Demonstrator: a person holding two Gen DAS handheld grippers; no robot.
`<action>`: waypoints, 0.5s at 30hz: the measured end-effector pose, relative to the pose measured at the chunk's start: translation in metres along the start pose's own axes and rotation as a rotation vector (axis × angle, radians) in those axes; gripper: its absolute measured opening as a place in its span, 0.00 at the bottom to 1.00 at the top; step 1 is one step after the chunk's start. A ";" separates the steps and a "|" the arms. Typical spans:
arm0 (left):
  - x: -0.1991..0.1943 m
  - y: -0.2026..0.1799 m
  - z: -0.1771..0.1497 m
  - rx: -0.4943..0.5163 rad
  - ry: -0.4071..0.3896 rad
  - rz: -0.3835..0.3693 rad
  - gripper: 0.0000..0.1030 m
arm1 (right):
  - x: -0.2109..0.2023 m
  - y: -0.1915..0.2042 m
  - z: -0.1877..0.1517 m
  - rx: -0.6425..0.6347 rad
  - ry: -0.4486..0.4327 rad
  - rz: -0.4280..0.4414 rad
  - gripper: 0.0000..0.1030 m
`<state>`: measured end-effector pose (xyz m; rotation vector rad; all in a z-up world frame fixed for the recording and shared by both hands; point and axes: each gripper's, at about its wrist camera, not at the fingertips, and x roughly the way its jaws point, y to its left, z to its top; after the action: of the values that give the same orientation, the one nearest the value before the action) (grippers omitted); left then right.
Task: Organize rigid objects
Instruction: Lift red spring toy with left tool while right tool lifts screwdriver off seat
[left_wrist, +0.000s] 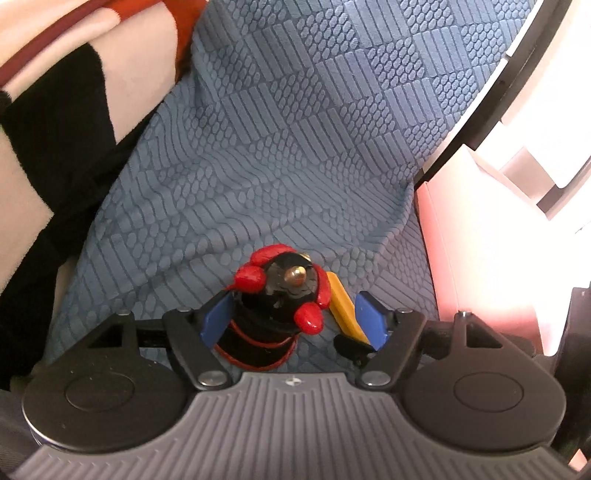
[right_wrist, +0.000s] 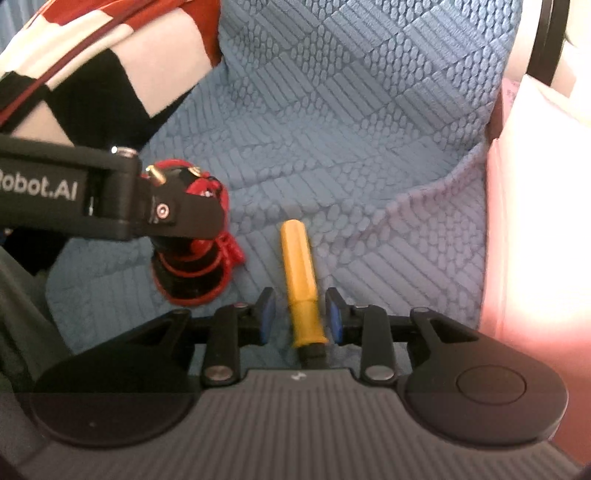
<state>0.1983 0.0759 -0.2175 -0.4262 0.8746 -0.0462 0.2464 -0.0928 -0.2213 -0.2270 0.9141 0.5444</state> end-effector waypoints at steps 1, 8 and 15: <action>0.000 0.001 0.000 -0.004 -0.001 0.004 0.75 | 0.001 0.000 -0.001 -0.001 0.003 0.003 0.32; 0.002 0.003 -0.001 -0.023 0.003 0.004 0.75 | 0.004 0.005 -0.003 -0.034 -0.004 -0.042 0.21; 0.003 0.009 -0.001 -0.038 -0.030 0.000 0.74 | -0.002 0.003 -0.004 0.014 -0.029 -0.046 0.21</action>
<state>0.1979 0.0828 -0.2236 -0.4617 0.8471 -0.0235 0.2410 -0.0924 -0.2220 -0.2269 0.8817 0.4973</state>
